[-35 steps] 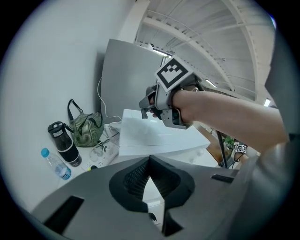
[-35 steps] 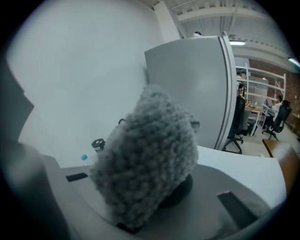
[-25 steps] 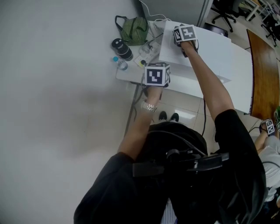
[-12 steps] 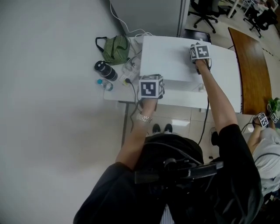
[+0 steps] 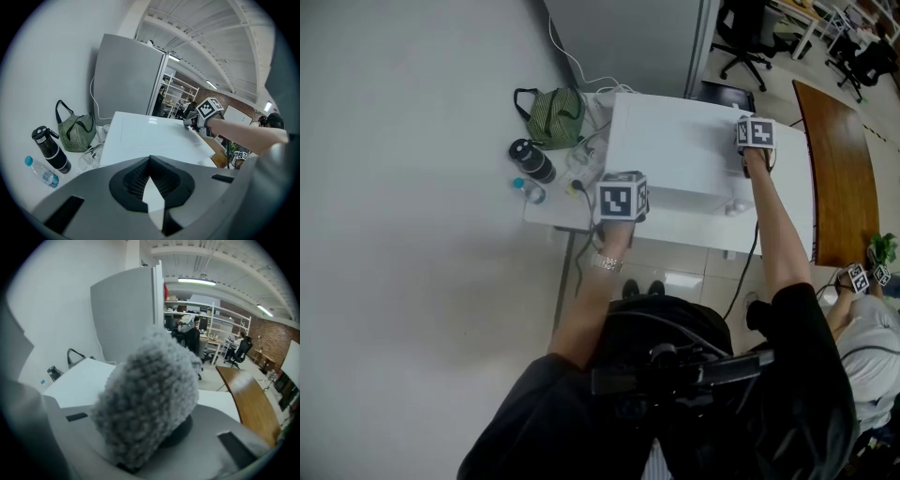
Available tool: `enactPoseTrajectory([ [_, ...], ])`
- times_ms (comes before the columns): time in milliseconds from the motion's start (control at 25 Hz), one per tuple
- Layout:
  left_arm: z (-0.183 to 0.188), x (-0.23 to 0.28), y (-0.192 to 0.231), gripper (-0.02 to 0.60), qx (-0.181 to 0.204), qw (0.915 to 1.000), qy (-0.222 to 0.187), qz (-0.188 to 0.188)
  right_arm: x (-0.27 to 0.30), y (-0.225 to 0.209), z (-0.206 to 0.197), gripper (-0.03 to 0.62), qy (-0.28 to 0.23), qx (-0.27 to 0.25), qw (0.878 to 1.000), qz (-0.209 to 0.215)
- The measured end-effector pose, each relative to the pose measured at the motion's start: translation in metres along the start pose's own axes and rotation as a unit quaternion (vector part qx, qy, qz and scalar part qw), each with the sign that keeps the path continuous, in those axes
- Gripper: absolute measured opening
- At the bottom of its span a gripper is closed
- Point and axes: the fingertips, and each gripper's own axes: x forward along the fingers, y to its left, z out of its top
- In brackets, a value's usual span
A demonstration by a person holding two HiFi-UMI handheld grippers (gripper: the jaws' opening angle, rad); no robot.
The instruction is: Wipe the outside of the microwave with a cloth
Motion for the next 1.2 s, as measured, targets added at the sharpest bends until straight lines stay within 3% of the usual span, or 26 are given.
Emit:
enactPoseTrajectory([
  [80, 0.002, -0.003, 0.008, 0.003, -0.003, 0.9999, -0.002, 0.010, -0.004, 0.067, 0.028, 0.020, -0.035, -0.014, 0.998, 0.056],
  [160, 0.003, -0.005, 0.012, 0.003, -0.008, 0.9998, -0.006, 0.016, -0.008, 0.155, 0.058, 0.020, -0.077, -0.046, 0.987, 0.130],
  [240, 0.002, -0.008, 0.015, 0.003, -0.014, 0.9997, -0.010, 0.020, -0.004, 0.228, 0.057, 0.020, -0.059, -0.070, 0.980, 0.176],
  [360, -0.005, -0.019, 0.021, 0.003, -0.022, 0.9993, -0.013, 0.028, 0.006, 0.307, 0.039, 0.020, -0.017, -0.095, 0.973, 0.209],
  [480, -0.018, -0.027, 0.029, 0.003, -0.032, 0.9987, -0.012, 0.039, 0.016, 0.336, 0.027, 0.020, 0.000, -0.121, 0.970, 0.209],
  [600, -0.024, -0.033, 0.029, 0.003, -0.033, 0.9985, -0.010, 0.042, 0.023, 0.321, 0.016, 0.020, 0.011, -0.127, 0.972, 0.195],
  [720, -0.025, -0.028, 0.025, 0.003, -0.032, 0.9988, -0.008, 0.036, 0.024, 0.279, 0.012, 0.020, 0.012, -0.116, 0.978, 0.170],
  [1000, -0.011, -0.012, -0.017, 0.003, -0.006, 0.9999, -0.010, -0.006, 0.010, 0.105, -0.013, 0.020, 0.017, -0.047, 0.996, 0.071],
  [1200, -0.012, -0.011, -0.027, 0.003, 0.002, 0.9997, -0.009, -0.022, -0.011, -0.006, -0.041, 0.020, 0.033, -0.012, 0.999, -0.005],
])
